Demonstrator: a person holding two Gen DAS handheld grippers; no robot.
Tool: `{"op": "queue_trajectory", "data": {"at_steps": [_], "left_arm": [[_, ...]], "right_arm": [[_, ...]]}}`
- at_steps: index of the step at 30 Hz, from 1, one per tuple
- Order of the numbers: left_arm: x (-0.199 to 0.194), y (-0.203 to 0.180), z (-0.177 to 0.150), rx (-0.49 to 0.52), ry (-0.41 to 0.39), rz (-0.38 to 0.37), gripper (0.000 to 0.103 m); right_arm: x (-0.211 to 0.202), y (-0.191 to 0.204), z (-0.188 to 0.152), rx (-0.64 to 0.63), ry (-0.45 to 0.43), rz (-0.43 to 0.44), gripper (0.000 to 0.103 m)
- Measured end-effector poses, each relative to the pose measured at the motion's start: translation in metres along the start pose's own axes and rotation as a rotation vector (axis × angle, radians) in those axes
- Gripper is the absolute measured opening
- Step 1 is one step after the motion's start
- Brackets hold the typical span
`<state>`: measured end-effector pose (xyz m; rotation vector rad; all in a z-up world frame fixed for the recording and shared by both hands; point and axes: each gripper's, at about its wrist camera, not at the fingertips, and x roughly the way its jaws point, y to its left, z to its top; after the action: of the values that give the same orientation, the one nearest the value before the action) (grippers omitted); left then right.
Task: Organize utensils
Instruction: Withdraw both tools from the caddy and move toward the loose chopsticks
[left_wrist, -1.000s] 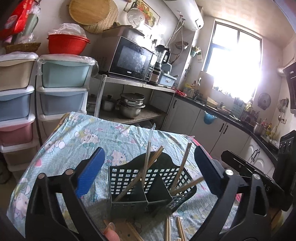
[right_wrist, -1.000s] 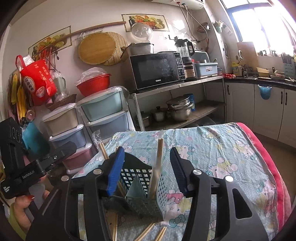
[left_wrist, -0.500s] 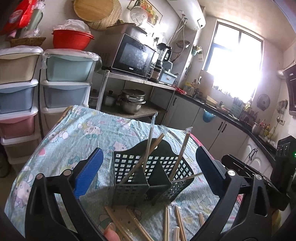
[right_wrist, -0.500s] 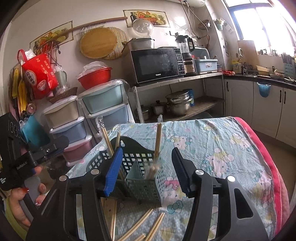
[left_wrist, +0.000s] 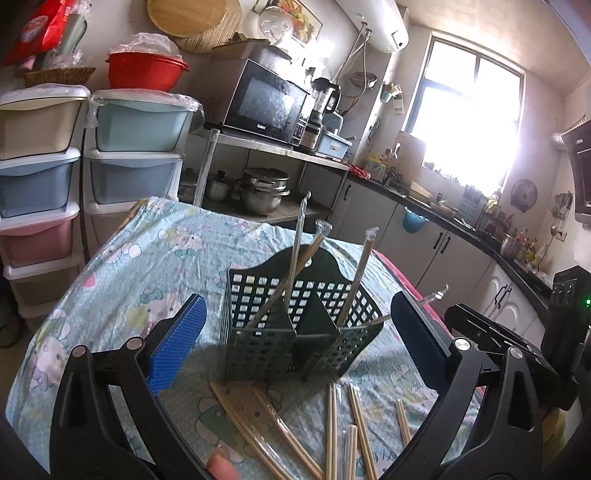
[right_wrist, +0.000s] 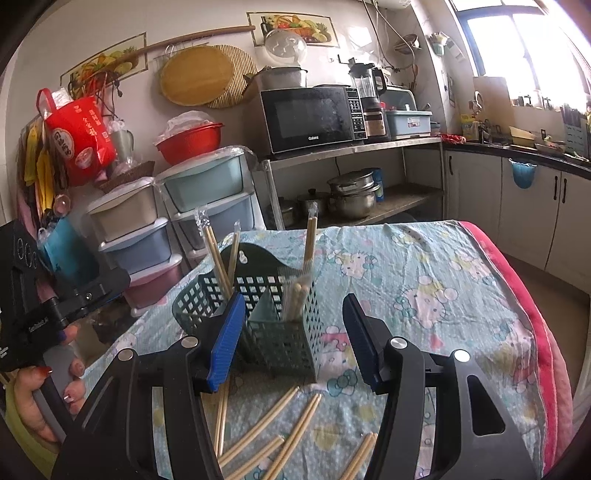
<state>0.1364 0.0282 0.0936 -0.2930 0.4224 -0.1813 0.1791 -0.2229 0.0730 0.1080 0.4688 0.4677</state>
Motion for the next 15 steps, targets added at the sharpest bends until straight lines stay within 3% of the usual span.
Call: {"op": "queue_trajectory", "data": {"at_steps": [15], "left_arm": [[0.004,-0.009,-0.023,0.021,0.061,-0.023,0.092]], "right_arm": [[-0.011,-0.009,-0.023,0.013,0.047,-0.023,0.053]]}}
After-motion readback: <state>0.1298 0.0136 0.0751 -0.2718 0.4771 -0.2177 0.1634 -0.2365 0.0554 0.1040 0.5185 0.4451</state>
